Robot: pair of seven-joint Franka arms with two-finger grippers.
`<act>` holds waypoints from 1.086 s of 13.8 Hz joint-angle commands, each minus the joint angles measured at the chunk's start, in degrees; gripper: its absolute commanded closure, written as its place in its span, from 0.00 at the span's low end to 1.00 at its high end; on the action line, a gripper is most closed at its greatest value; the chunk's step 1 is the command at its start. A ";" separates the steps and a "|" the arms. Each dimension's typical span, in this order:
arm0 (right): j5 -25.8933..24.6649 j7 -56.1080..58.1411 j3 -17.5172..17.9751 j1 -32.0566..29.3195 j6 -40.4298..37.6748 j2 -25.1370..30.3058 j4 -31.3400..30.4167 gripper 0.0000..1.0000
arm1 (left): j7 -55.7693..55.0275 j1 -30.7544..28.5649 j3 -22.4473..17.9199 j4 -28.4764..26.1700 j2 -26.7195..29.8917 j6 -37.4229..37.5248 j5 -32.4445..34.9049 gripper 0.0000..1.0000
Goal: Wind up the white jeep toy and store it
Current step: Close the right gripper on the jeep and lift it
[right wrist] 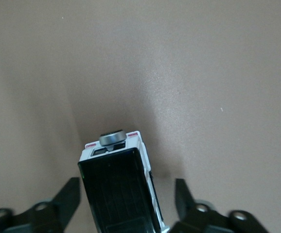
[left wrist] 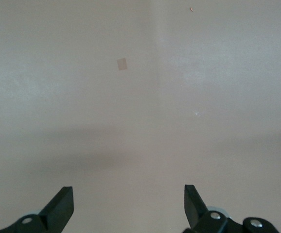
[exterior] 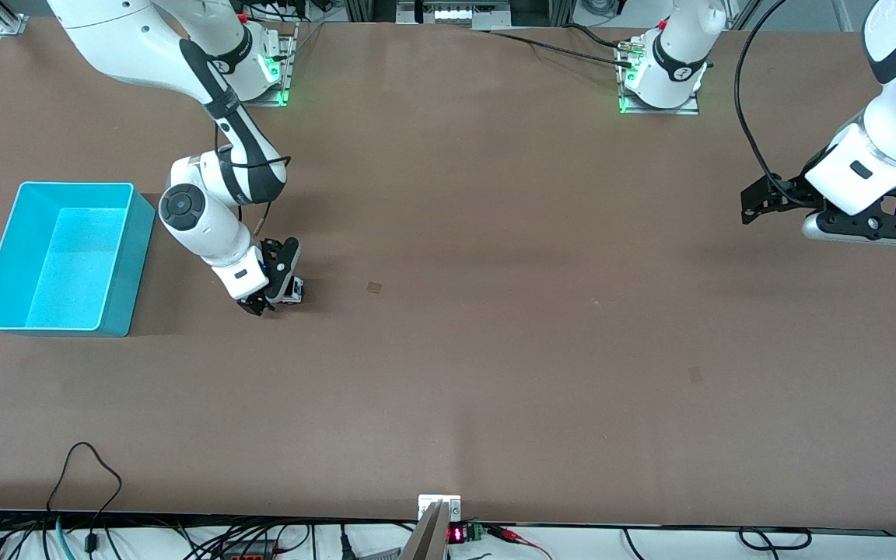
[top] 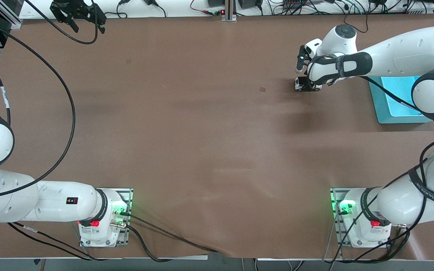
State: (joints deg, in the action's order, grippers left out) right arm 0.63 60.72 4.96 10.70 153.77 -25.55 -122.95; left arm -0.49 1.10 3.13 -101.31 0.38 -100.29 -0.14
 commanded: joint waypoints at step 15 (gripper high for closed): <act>1.39 -13.39 -0.65 -12.72 -21.03 14.11 8.34 1.00 | -0.12 -0.31 0.03 0.94 -0.38 0.97 -0.13 0.00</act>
State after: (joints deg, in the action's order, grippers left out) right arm 1.26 53.08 3.54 -0.70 136.71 -15.27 -113.88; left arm -0.53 0.88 3.01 -101.32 0.24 -100.22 -0.14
